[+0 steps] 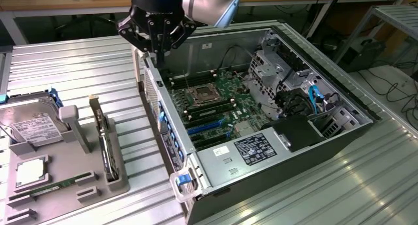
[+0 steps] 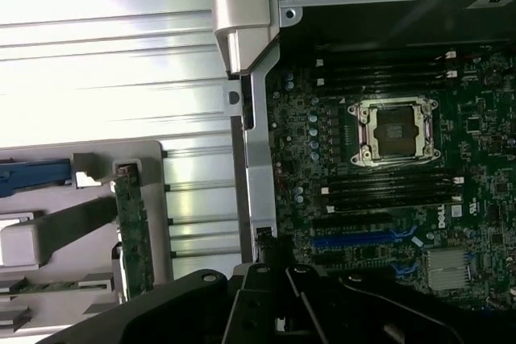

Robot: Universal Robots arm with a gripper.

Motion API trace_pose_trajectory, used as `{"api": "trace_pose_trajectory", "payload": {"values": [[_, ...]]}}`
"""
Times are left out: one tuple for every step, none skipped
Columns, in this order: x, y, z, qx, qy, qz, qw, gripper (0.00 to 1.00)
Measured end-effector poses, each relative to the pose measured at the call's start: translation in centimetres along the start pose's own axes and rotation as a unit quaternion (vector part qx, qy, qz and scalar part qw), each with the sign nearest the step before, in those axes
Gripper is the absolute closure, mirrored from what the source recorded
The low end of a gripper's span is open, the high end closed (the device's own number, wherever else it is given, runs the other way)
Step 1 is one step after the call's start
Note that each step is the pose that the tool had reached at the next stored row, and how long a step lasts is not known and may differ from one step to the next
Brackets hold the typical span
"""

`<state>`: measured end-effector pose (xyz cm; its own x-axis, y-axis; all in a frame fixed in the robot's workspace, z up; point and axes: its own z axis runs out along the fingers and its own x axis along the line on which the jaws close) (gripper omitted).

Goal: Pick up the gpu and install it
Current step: 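Reach for the gpu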

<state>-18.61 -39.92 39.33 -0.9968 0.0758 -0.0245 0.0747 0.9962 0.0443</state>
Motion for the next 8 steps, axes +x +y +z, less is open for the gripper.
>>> {"api": "trace_pose_trajectory", "payload": {"values": [[0.13, -0.01, 0.00, 0.0000, 0.0000, 0.000, 1.0000, 0.89], [0.24, -0.02, 0.00, 0.0000, 0.0000, 0.000, 1.0000, 0.89], [0.39, -0.03, -0.01, 0.0000, 0.0000, 0.000, 1.0000, 0.89], [0.51, -0.05, -0.01, 0.0000, 0.0000, 0.000, 1.0000, 0.89], [0.64, -0.06, -0.02, 0.0000, 0.0000, 0.000, 1.0000, 0.89], [0.76, -0.07, -0.02, 0.0000, 0.0000, 0.000, 1.0000, 0.89], [0.87, -0.08, -0.02, 0.0000, 0.0000, 0.000, 1.0000, 0.89], [0.99, -0.09, -0.03, 0.0000, 0.0000, 0.000, 1.0000, 0.89]]}}
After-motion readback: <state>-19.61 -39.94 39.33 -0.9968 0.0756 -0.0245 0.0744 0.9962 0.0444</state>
